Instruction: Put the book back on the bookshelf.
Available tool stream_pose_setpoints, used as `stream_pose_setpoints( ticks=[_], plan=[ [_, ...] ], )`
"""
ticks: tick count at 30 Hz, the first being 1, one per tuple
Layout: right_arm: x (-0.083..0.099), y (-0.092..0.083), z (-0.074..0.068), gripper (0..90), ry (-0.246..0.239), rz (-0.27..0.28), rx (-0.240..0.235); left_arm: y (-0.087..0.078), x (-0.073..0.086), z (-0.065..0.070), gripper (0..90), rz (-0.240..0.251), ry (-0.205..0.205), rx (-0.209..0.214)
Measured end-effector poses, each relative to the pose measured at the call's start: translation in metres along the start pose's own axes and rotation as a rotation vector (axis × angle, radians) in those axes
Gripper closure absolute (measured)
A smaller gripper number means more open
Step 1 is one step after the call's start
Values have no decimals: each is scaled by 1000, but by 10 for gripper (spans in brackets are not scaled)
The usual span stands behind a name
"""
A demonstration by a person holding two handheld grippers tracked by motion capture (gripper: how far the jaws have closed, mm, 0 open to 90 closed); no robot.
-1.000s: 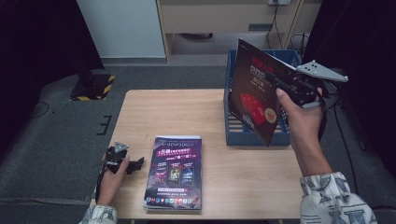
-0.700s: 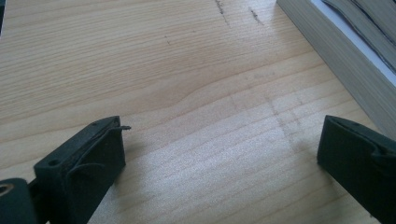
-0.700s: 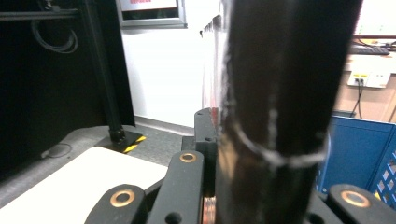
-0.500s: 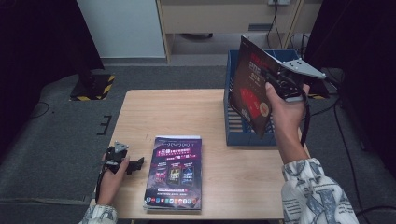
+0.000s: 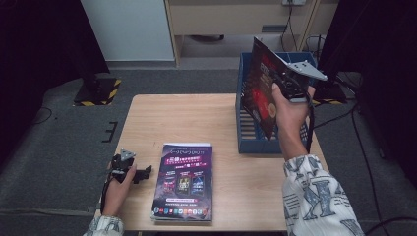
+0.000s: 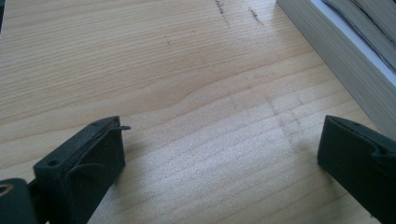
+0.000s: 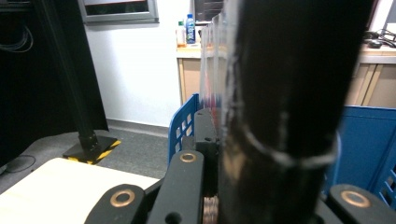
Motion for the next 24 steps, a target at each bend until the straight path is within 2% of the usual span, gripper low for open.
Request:
stream_pose_setpoints(
  ticks=[11, 14, 24],
  plan=[
    [15, 25, -1, 869, -1, 30, 38, 0, 0, 0, 0, -1, -1, 0],
    [23, 30, -3, 869, 5, 33, 33, 0, 0, 0, 0, -1, -1, 0],
    [44, 38, 0, 868, 6, 41, 74, 0, 0, 0, 0, -4, 4, 1]
  ],
)
Point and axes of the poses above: each handheld gripper's, and its own axes: y roughly forward along the jaws, x roughly out of its underside, z roughly to its right, the point moved 4 cm from there along y, roughly forward along the jaws, and after that the axes turned 10 degrees about -x, right-handed, at the moved point
